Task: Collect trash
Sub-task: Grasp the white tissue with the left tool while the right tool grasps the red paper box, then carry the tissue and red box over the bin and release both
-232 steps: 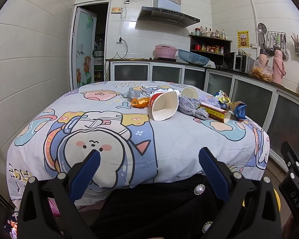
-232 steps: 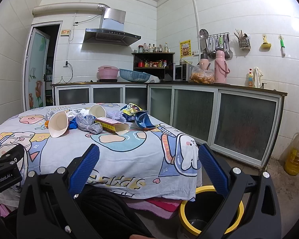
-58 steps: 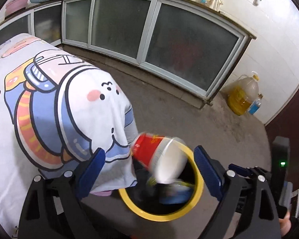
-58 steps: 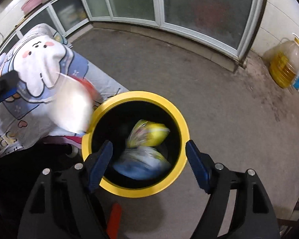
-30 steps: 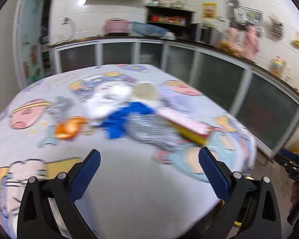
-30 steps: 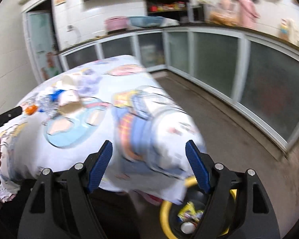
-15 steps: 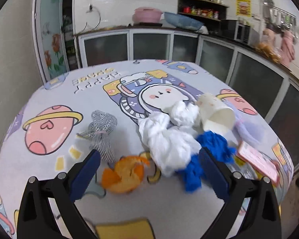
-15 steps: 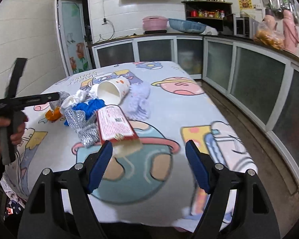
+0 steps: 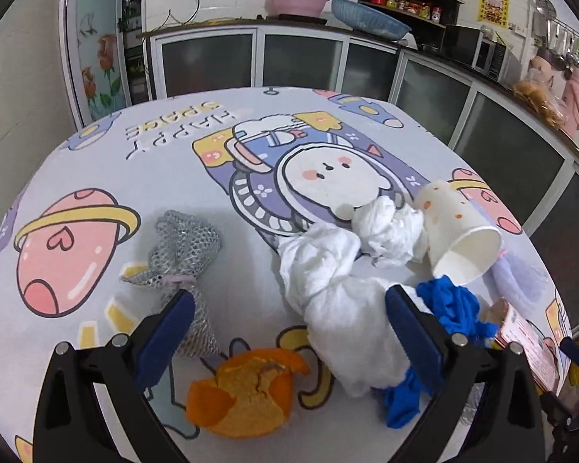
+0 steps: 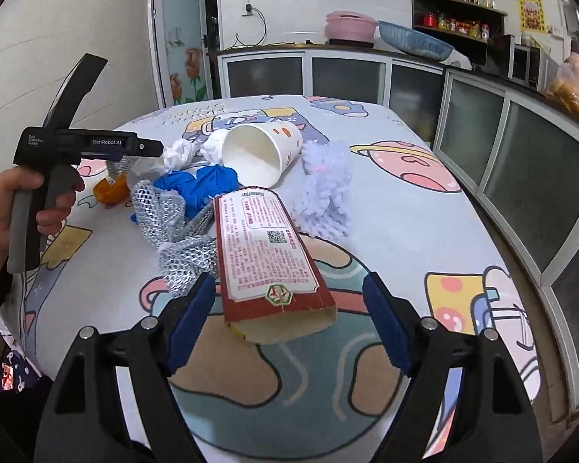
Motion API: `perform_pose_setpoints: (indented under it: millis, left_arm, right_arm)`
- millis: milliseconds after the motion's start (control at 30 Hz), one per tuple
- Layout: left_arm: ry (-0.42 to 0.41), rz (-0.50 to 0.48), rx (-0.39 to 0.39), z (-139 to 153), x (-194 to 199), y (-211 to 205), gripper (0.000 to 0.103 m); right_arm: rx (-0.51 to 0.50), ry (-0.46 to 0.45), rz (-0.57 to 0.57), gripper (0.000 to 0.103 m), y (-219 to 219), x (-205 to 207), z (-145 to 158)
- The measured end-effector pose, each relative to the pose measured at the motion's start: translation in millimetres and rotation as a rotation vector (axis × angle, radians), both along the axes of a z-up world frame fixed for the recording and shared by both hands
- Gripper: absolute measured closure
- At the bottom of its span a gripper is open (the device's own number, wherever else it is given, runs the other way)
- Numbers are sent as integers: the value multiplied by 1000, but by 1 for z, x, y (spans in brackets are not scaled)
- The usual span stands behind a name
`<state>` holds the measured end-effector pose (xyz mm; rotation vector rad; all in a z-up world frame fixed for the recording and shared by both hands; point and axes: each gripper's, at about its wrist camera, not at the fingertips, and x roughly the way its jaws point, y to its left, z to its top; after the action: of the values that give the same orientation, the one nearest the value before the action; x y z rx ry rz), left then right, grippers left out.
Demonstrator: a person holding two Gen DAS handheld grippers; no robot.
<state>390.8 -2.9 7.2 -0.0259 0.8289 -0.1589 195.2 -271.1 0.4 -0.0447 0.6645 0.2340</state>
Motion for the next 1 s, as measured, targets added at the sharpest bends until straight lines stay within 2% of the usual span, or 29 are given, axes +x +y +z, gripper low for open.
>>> perform_pose_setpoints:
  millis: [233,333,400,467,500,533,567,600,700,1000]
  left_arm:
    - [25,-10,9,-11,13,-6,8]
    - [60,-23,-23,-19,19,-7,8]
    - [76,-24,-38,-23,25,-8,8]
    - [86,-18,-61,-26,29,-7,10]
    - [83,-14,-71,-26,30,-7,19]
    - [82,-16,-73,-27,31,-7,37]
    - [81,-21,-72,-27,32,-7,48]
    - [81,-34,-81,-27,32,-8,72]
    - [71,-33,-102,-24,30,-5,77]
    - [-5,-49,-120,3,3,8,78]
  right_arm:
    - [-11,29,9,28,2,19,-11]
    - [4,43,20,29,2,25,-14]
    - [-4,48,27,33,4,28,-15]
    - [-7,57,29,42,5,30,-15]
    - [-8,58,26,43,5,31,-15]
    - [-2,61,26,45,5,33,-15]
    - [6,61,24,48,4,33,-15]
    - [16,56,14,50,3,33,-14]
    - [40,54,3,55,-1,32,-11]
    - [54,6,5,56,-2,7,7]
